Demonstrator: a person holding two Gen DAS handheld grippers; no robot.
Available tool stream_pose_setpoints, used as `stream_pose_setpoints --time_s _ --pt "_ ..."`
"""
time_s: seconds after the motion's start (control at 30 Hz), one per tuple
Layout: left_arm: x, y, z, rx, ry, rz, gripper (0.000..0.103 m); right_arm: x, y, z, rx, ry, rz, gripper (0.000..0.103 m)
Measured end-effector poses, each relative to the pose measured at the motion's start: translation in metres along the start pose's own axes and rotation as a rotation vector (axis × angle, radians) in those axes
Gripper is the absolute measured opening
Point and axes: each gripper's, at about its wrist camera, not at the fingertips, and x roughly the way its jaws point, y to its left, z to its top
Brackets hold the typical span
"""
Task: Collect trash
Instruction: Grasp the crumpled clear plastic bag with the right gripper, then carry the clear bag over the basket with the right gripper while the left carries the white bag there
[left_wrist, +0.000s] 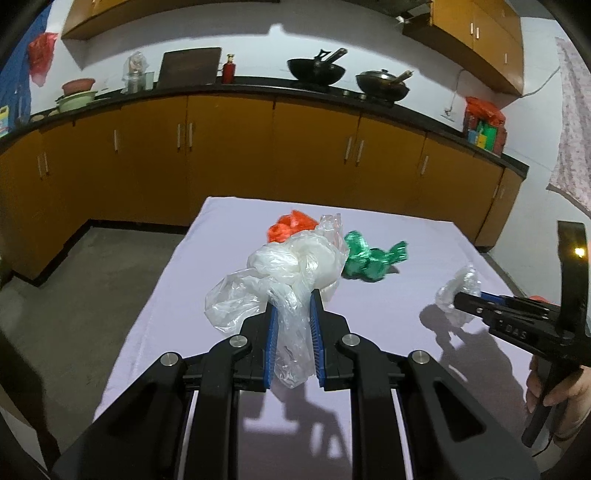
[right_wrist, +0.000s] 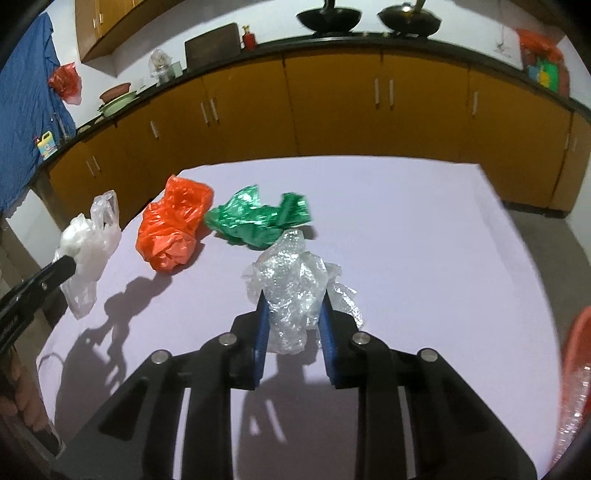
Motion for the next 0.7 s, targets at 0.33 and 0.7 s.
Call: stream_pose_setpoints --time_s 0.33,0.7 --pt "-0.016 -0.054 0.003 0.044 -0.027 -0.106 0.017 -0.082 -0.051 -0.019 0.037 -0.103 -0.114 0.026" --pt "-0.029 -0.121 0.006 0.102 -0.041 -0.224 0.017 -0.155 -0.099 -0.044 0.1 -0.186 -0.222 0.026"
